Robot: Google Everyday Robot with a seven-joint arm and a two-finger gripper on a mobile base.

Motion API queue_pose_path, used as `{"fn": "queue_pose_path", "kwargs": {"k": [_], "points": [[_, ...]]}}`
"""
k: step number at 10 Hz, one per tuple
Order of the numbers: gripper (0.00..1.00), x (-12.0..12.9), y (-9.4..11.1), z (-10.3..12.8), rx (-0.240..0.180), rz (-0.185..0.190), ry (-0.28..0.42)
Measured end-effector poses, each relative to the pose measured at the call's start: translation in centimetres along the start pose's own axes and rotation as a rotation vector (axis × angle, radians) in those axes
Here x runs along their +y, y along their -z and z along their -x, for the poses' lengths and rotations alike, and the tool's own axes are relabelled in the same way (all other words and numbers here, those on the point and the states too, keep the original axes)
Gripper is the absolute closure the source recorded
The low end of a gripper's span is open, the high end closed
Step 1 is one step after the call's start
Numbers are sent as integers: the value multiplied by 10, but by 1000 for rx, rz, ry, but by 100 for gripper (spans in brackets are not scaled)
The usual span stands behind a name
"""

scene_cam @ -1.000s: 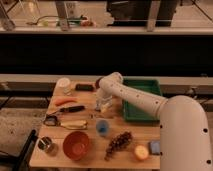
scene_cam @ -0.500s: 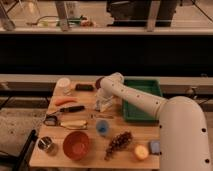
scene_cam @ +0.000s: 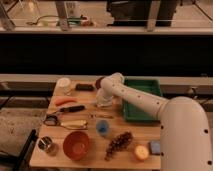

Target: Wipe table surface with towel

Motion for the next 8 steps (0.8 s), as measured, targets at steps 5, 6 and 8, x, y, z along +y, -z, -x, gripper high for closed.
{"fn": "queue_pose_path", "kwargs": {"k": [5, 6, 8], "points": [[100, 7, 5, 10, -19, 9, 24], [100, 8, 6, 13, -23, 15, 29], [100, 12, 7, 15, -34, 26, 35]]}}
